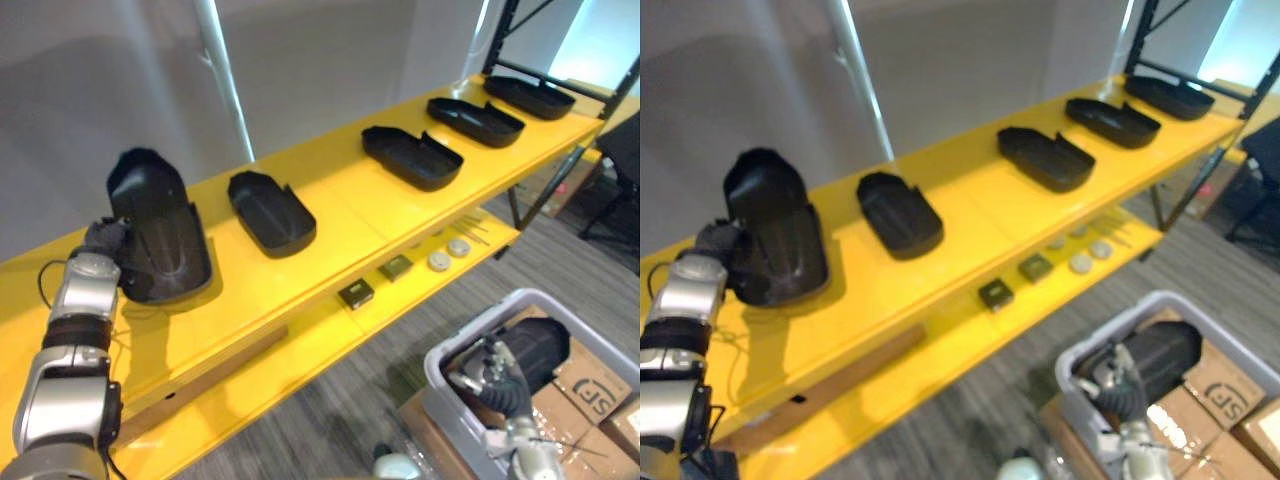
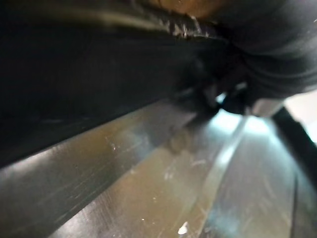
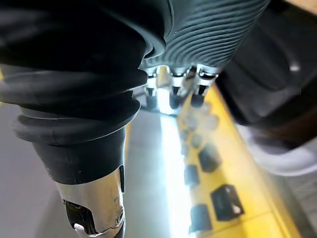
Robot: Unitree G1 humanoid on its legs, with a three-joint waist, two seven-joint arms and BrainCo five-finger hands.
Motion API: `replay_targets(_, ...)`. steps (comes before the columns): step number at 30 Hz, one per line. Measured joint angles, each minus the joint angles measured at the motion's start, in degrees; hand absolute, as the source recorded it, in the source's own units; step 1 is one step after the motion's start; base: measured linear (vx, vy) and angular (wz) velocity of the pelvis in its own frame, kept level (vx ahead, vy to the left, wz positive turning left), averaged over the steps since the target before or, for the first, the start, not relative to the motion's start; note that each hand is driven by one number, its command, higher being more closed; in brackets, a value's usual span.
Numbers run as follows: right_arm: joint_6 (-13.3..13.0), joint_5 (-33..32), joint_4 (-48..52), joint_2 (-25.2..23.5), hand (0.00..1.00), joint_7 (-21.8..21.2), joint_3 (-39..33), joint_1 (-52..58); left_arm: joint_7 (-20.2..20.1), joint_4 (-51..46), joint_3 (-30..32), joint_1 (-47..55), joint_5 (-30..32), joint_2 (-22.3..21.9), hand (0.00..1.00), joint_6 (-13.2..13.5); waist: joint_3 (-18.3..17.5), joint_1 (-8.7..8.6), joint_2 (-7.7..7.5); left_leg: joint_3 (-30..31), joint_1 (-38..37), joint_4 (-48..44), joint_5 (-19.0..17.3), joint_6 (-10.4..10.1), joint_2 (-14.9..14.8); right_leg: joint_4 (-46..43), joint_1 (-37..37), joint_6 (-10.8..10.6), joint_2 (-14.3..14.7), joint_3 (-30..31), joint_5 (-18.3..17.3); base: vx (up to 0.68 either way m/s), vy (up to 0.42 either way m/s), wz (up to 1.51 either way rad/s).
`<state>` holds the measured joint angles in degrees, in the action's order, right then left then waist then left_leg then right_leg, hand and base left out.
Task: Walk over and take plastic housings, then place them on the shelf
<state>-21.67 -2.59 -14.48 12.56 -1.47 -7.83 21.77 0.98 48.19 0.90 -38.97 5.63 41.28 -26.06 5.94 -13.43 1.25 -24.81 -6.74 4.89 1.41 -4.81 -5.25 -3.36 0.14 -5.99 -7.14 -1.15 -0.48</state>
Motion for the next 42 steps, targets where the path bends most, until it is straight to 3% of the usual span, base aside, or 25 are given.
replay_targets(5, 1.5, -0.2, -2.5, 0.4, 0.0, -2.2, 4.3, 0.7, -0.8, 1.0, -1.9, -0.7, 2.2, 0.9, 1.0, -0.9, 0.0, 0.06, -0.02, 0.5, 0.0, 0.0, 0.1, -0.2, -0.1, 0.0, 0.1, 0.1, 0.0, -0.2, 0.1, -0.01, -0.001, 0.02)
replay_targets(10, 4.7, -2.7, -13.0, 0.2, 0.0, -5.0, 7.1, 0.8, -1.7, 1.8, -2.6, -1.7, 2.2, 1.3, 1.0, -2.4, 0.0, 0.16, 0.12, 0.8, -0.6, -0.2, 0.3, -0.4, 0.0, 0.1, 1.1, 0.2, -0.1, -1.3, 0.1, -0.01, -0.001, 0.05)
replay_targets(21, 8.2, -6.2, -23.1, -1.4, 0.0, -6.1, 8.3, 1.1, -1.7, 1.8, -3.8, -1.1, 2.3, 1.3, 1.0, -2.9, 0.1, -0.05, 0.42, 2.1, -1.1, 0.2, 0.8, -0.4, 0.0, 0.7, 2.3, 0.3, -0.3, -2.8, 0.0, -0.02, -0.003, 0.04)
replay_targets(32, 8.2, -8.0, -27.5, -3.2, 0.0, -5.8, 5.6, 1.5, -0.9, 3.1, -3.8, 2.7, 2.2, -0.1, 1.0, -3.3, 0.2, -0.11, 0.48, 2.2, -1.1, 0.1, 0.6, -0.7, -0.2, 1.9, 3.2, -0.1, -0.2, -3.5, 0.3, 0.03, 0.002, 0.03)
replay_targets(42, 8.1, -7.9, -30.8, -3.5, 0.0, -4.8, 3.0, 2.2, 5.3, 5.1, -3.1, 3.4, 1.5, -3.7, 1.0, -2.8, 0.6, -0.23, 0.72, 1.8, -1.2, 0.1, 0.5, -0.8, -0.4, 1.9, 3.1, 0.0, 0.1, -3.3, 0.2, 0.0, 0.001, -0.01)
